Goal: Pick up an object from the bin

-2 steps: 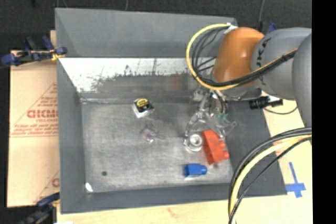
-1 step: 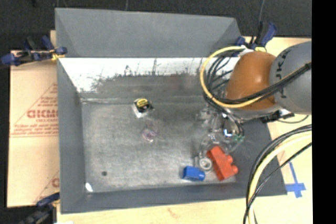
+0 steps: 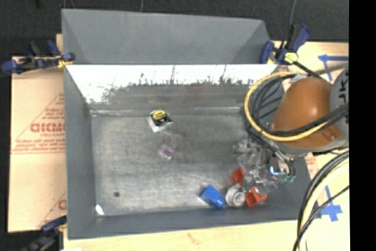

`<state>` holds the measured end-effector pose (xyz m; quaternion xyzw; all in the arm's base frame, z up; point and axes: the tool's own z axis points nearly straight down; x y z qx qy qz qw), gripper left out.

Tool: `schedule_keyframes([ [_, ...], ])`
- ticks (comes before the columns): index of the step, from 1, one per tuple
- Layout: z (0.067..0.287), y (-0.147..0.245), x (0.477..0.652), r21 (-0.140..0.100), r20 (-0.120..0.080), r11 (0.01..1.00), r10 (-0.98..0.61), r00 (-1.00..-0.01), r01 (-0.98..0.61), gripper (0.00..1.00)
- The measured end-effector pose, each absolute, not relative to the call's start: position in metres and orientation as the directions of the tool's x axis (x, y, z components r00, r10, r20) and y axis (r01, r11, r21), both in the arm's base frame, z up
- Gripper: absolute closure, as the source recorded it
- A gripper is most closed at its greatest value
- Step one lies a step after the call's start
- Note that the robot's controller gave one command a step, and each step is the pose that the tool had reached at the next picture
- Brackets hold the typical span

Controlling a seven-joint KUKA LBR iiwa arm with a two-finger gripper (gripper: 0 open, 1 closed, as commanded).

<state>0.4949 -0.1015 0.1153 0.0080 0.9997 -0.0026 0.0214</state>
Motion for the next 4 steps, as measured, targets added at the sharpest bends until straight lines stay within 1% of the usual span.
schedule_keyframes([
  [1, 0.108, -0.1, 0.488, 0.0, -0.012, 1.0, 0.016, -1.0, 0.016, 1.0],
  [2, 0.107, -0.1, 0.487, 0.0, -0.008, 1.0, 0.017, -1.0, 0.017, 0.0],
  [3, 0.074, -0.119, 0.48, 0.004, -0.015, 1.0, 0.027, -1.0, 0.027, 0.0],
  [4, 0.075, -0.12, 0.479, 0.001, -0.013, 1.0, 0.025, -1.0, 0.025, 1.0],
])
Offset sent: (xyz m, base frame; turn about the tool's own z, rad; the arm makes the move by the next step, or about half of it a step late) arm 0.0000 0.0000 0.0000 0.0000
